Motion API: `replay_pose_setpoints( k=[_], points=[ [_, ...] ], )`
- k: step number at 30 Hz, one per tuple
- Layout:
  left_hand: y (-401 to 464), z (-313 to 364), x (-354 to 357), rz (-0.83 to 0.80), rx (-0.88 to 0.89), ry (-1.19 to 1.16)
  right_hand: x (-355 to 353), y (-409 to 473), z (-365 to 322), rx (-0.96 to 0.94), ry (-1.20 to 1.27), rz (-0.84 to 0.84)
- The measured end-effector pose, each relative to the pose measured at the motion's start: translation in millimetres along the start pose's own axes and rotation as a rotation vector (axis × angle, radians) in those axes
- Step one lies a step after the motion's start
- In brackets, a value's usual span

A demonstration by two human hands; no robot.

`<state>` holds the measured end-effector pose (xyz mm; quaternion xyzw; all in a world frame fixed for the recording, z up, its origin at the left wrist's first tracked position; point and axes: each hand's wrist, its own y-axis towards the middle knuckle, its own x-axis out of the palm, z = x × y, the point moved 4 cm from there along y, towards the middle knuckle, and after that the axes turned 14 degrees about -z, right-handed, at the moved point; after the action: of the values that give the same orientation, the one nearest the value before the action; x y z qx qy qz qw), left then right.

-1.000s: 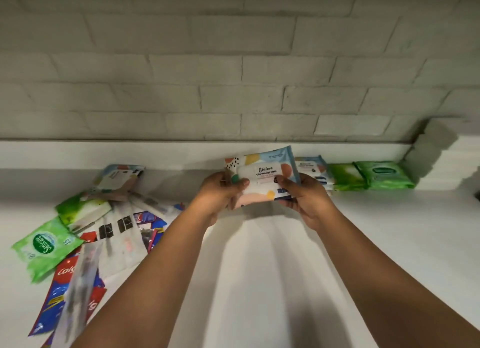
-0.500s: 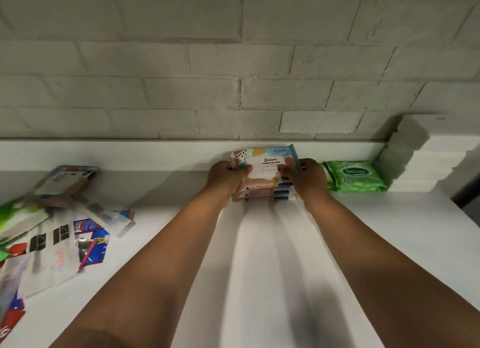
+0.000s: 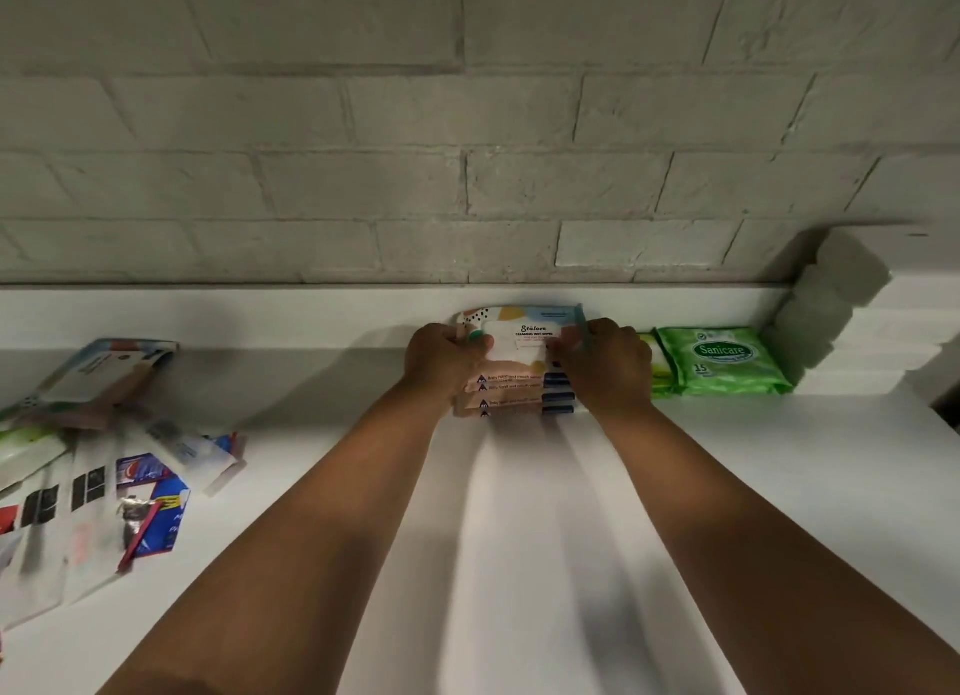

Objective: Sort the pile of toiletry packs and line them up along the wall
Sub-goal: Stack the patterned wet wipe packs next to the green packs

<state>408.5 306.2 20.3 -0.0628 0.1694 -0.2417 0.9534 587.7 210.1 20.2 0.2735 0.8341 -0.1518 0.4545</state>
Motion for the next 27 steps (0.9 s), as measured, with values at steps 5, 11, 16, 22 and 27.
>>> replay_pose_setpoints(
  k=[5, 11, 16, 22, 27],
  points=[
    [-10, 17, -3, 0.158, 0.164, 0.52, -14, -3, -16, -0.279, -0.118, 0.134],
    [-14, 14, 23, -0.05, 0.384, 0.762, 6, -1, -27, -0.537, -0.212, -0.185],
    [-14, 3, 27, -0.056, 0.393, 0.782, 11, -5, -20, -0.517, -0.232, -0.227],
    [-14, 1, 30, -0.075, 0.36, 0.792, 10, -9, -21, -0.494, -0.284, -0.258],
    [-25, 6, 22, -0.099, 0.361, 0.786, 1, -17, -29, -0.461, -0.464, -0.236]
  ],
)
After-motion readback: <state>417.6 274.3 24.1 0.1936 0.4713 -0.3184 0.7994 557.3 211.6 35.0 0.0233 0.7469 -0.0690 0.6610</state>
